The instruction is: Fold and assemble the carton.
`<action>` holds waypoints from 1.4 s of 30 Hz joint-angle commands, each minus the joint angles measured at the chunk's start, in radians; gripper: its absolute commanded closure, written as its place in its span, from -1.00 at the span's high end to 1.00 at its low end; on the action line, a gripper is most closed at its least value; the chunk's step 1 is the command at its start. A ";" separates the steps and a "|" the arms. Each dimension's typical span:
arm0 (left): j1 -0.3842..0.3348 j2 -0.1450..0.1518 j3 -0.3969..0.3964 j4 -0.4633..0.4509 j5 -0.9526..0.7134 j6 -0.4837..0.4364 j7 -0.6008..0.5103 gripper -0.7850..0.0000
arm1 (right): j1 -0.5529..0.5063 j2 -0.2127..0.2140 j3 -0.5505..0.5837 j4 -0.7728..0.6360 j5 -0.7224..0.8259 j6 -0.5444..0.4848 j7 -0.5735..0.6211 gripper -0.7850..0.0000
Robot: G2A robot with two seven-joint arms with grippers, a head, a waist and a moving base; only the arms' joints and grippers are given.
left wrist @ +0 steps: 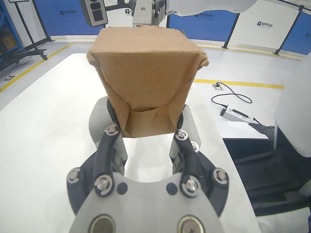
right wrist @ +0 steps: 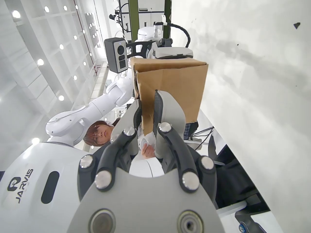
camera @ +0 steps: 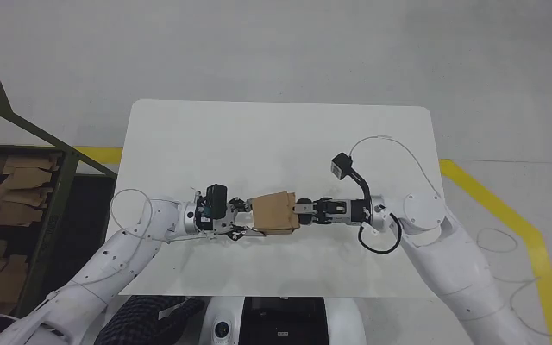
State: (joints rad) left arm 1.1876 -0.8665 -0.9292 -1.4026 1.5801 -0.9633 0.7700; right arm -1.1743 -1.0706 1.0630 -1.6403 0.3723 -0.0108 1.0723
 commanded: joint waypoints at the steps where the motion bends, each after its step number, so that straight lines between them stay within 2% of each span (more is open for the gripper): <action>1: 0.000 0.000 -0.001 0.000 0.000 -0.001 0.000 -0.22 | 0.005 -0.001 -0.005 -0.001 -0.006 0.002 -0.005 -0.83; 5: 0.000 0.000 -0.002 0.000 0.000 -0.002 -0.001 -0.23 | 0.014 -0.004 -0.018 -0.006 -0.020 0.007 -0.018 -0.87; 14: 0.001 -0.001 -0.004 0.002 -0.005 -0.009 -0.007 -0.25 | 0.030 -0.009 -0.044 -0.024 -0.056 0.020 -0.047 -0.84; 17: 0.001 -0.001 -0.005 0.007 -0.009 -0.015 -0.007 -0.26 | 0.029 -0.009 -0.044 -0.032 -0.056 0.022 -0.054 -0.74; 21: 0.000 -0.002 -0.006 0.015 -0.016 -0.020 -0.006 -0.26 | 0.014 -0.005 -0.024 -0.045 -0.047 0.013 -0.057 -0.51; 30: -0.002 -0.004 -0.009 0.026 -0.028 -0.024 -0.005 -0.25 | -0.054 0.012 0.038 -0.101 -0.051 0.008 -0.059 -0.75; 42: -0.004 -0.006 -0.013 0.030 -0.036 -0.029 -0.009 -0.24 | -0.116 0.025 0.060 -0.162 -0.072 0.017 -0.051 -0.84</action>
State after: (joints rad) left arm 1.1839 -0.8726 -0.9414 -1.3727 1.5430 -0.9942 0.7622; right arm -1.2914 -1.0457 1.1252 -1.8025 0.3001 0.0064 1.0197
